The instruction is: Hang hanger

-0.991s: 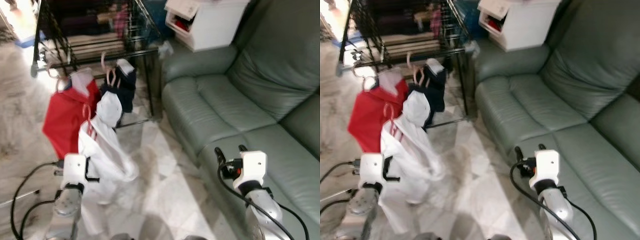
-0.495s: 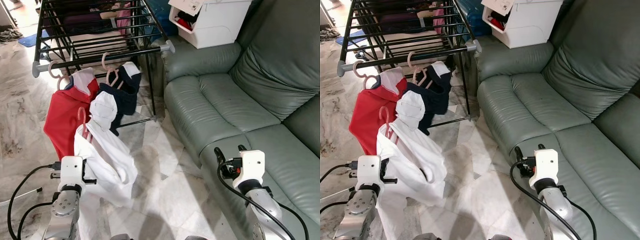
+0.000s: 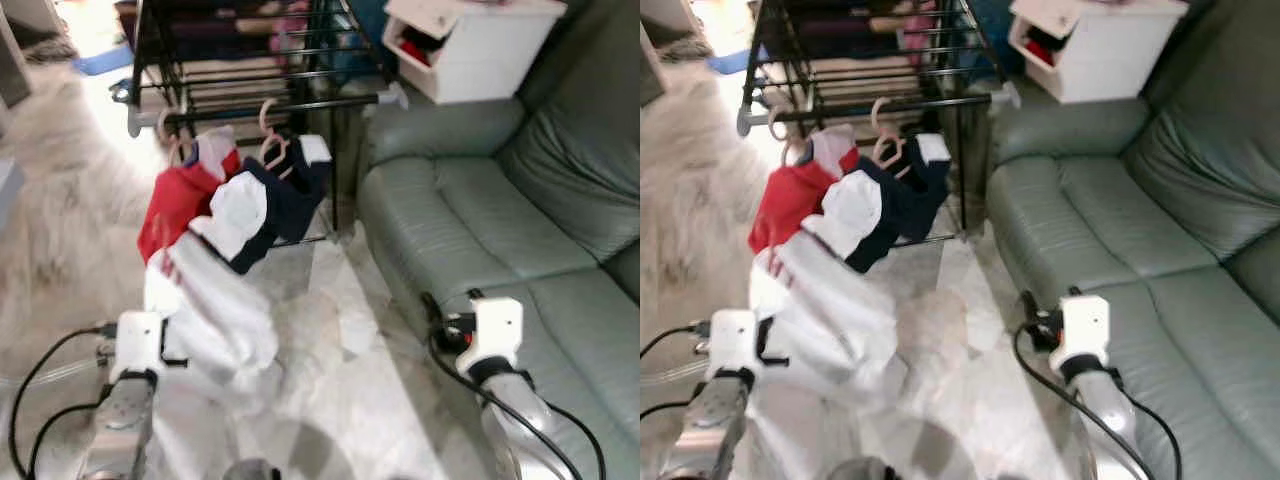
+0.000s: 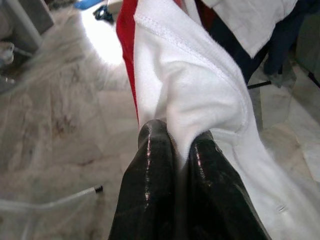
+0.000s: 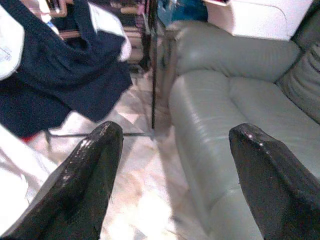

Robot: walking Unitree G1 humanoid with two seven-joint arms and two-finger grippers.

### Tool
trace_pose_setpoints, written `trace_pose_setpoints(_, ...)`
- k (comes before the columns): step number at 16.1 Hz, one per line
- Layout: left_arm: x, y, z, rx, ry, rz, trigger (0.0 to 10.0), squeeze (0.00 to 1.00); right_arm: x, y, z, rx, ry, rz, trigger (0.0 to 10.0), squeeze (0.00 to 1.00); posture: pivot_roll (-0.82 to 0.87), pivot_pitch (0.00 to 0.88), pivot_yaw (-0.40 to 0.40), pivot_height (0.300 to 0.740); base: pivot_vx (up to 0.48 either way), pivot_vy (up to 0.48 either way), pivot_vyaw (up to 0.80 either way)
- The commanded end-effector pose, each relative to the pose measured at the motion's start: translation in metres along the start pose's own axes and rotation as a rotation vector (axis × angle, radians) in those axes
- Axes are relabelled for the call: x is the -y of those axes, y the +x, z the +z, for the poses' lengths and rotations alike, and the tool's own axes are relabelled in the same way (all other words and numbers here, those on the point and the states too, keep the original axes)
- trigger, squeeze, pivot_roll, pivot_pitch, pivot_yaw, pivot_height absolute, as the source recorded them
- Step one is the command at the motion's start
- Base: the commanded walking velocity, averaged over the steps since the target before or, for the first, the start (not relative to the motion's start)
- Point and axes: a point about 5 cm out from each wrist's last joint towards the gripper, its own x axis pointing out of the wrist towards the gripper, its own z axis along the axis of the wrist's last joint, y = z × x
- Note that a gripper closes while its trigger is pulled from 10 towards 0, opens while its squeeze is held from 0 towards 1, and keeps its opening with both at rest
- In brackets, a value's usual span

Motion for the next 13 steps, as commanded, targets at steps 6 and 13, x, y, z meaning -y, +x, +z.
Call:
trace_pose_setpoints(6, 0.0046, 0.0039, 0.02, 0.11, 0.026, -0.005, 10.0, 0.0, 0.0067, -0.0034, -0.0041, -0.015, -0.004, -0.019, 10.0, 0.0, -0.04, 0.0, 0.03, 0.74, 0.0, 0.0, 0.0)
trace_pose_setpoints(13, 0.0062, 0.0037, 0.0199, 0.109, 0.01, -0.002, 10.0, 0.0, 0.0074, -0.0043, -0.0053, -0.023, -0.017, -0.023, 10.0, 0.0, -0.05, 0.0, 0.031, 0.74, 0.0, 0.0, 0.0)
